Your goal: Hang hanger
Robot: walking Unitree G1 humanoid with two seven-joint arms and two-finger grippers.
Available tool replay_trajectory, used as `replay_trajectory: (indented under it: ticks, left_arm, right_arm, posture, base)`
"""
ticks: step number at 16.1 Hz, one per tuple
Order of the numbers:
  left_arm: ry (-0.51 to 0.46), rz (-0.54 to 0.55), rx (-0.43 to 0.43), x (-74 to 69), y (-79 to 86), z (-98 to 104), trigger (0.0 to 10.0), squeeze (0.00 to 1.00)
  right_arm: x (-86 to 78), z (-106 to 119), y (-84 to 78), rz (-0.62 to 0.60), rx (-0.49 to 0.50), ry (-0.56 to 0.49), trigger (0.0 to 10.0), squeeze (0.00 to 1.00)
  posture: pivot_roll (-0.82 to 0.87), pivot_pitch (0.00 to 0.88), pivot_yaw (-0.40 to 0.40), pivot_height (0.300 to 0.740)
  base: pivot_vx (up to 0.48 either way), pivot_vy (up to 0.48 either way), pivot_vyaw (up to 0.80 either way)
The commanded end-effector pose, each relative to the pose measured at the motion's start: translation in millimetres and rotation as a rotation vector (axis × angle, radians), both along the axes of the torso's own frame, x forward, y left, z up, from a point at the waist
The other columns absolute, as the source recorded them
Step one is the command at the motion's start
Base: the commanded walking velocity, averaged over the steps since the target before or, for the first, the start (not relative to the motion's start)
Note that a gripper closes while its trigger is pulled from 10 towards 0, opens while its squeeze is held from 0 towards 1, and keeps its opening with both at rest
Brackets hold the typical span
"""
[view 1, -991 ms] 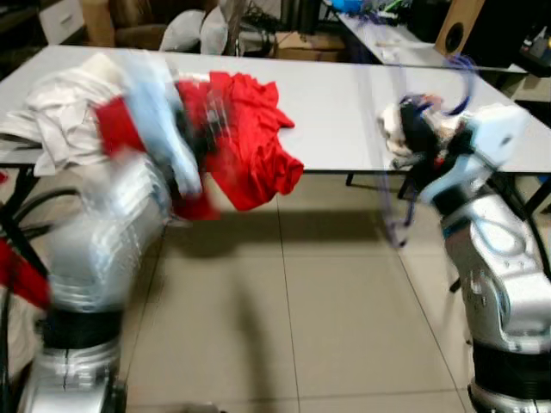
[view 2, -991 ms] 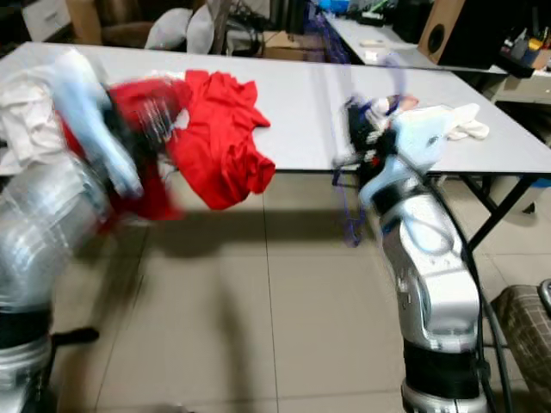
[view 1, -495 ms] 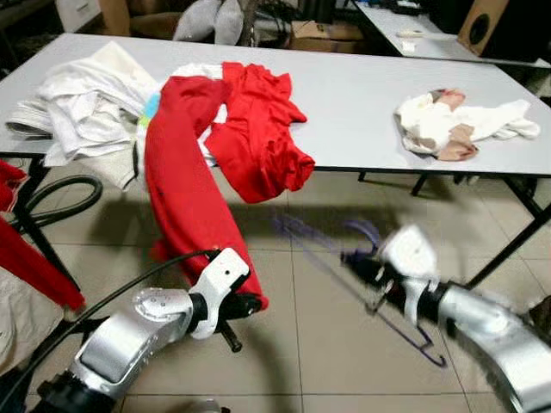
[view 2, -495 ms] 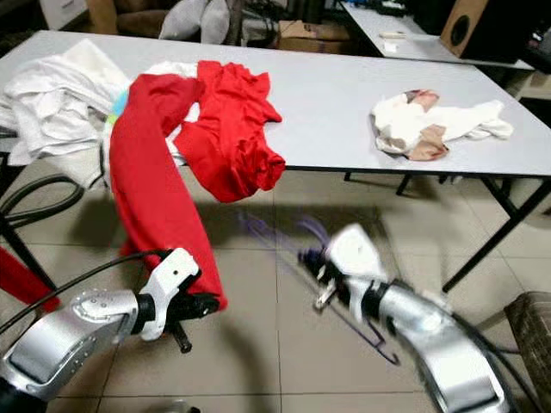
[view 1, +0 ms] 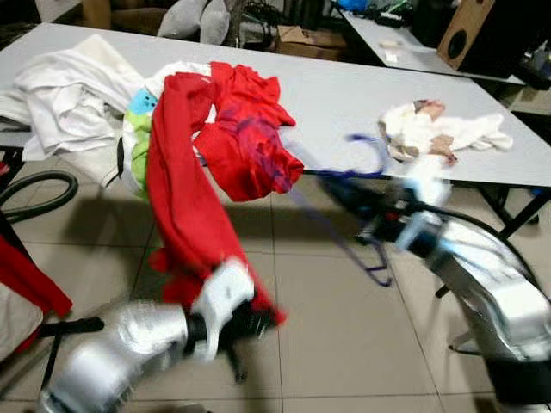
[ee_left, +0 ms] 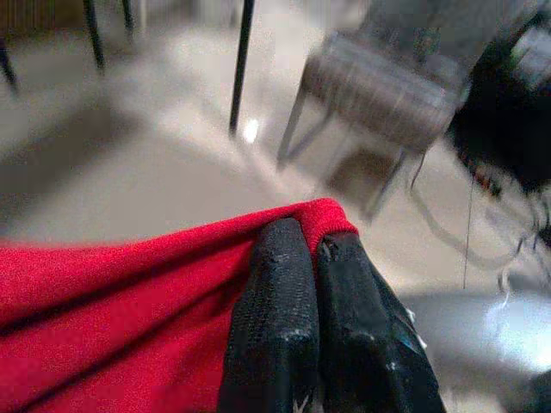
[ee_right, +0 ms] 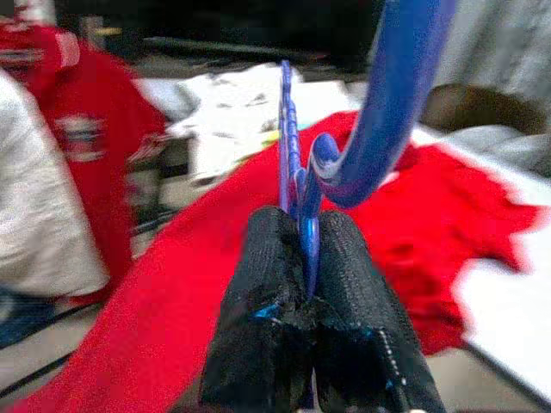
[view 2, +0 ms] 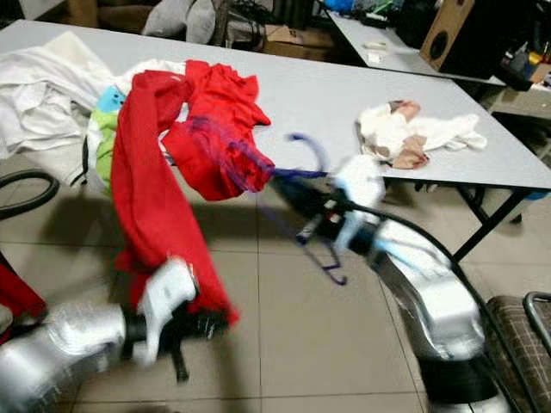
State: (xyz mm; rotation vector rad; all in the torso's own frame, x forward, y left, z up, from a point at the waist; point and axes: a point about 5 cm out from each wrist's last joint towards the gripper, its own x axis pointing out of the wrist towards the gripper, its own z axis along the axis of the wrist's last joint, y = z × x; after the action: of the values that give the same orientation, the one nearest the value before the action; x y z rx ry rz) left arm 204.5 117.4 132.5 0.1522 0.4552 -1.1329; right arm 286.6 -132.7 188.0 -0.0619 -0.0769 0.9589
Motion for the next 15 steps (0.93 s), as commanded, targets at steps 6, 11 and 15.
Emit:
replay_trajectory:
  ticks: [6, 11, 15]
  left_arm:
    - [-0.175, -0.197, -0.238, 5.9, -1.6, 86, 10.0, 0.00]
    - [-0.242, -0.227, -0.472, 17.2, 5.2, 128, 10.0, 0.00]
    - [-0.157, -0.198, -0.410, 17.6, 4.6, 109, 10.0, 0.00]
  right_arm:
    - [17.4, -92, 6.0, 0.213, -0.434, 0.295, 10.0, 0.00]
    - [-15.0, -111, -7.9, 0.389, -0.456, 0.395, 10.0, 0.00]
    - [-20.6, -89, -42.5, 0.235, -0.503, 0.313, 10.0, 0.00]
  posture:
    - [0.07, 0.000, -0.158, 0.740]
    - [0.05, 0.000, -0.129, 0.740]
    - [0.03, 0.000, -0.115, 0.740]
  base:
    - [0.000, 0.000, 0.00]
    - [0.000, 0.000, 0.00]
    - [0.000, 0.000, 0.00]
